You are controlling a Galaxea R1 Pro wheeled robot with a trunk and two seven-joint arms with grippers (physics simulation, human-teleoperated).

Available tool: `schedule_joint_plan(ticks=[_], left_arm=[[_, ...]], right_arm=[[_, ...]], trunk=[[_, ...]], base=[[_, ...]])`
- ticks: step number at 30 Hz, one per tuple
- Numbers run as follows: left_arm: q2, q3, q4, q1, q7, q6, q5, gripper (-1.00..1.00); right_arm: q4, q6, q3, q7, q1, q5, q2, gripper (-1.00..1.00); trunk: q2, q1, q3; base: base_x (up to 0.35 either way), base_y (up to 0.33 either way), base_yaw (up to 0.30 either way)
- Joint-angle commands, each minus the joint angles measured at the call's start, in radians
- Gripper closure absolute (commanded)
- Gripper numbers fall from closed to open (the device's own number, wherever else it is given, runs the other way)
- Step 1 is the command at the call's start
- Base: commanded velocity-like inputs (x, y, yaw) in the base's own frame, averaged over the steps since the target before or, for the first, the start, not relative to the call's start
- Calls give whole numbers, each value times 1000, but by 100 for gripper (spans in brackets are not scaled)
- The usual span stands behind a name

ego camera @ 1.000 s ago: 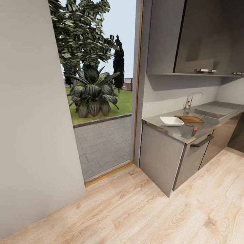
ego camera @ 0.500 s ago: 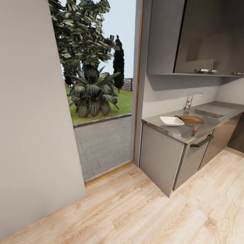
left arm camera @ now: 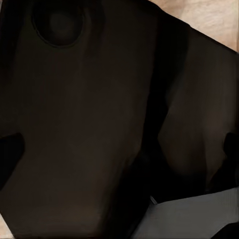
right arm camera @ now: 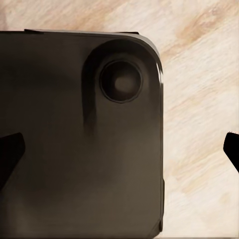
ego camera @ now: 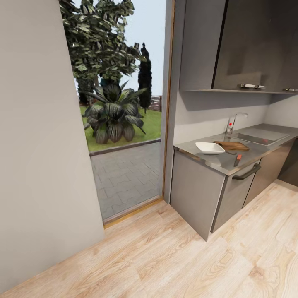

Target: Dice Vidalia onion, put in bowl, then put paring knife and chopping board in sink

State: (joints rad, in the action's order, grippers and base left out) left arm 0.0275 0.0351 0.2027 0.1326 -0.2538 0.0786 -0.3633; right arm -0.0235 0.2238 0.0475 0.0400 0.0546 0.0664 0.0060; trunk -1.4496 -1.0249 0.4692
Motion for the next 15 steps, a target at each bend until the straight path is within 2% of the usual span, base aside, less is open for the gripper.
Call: schedule_joint_plan(ticks=[1,3,6,11,15], left_arm=[[0,5,3,1,-5,2,-7,-100],[-1,4,3,1,-4,-38,-8,-100],[0,2,3,1,3,-63,-6,-100],[10,4,3,1,7,-74,-3,-100],[7,4,3,1,7,-75,-3,-100]], right_arm=[[0,2,5,3,1,8,1,-100],[1,3,5,4,1,7,1,-100],[1,6,8,7,1,1,1,-100],[0,8,10,9,1,-1,2,-100],[0,8,10,9,1,0,2,-100]], trunk=[[0,0,1],[0,0,1],[0,0,1],[0,0,1],[0,0,1]], base=[[0,0,0],[0,0,0],[0,0,0],[0,0,0],[0,0,0]])
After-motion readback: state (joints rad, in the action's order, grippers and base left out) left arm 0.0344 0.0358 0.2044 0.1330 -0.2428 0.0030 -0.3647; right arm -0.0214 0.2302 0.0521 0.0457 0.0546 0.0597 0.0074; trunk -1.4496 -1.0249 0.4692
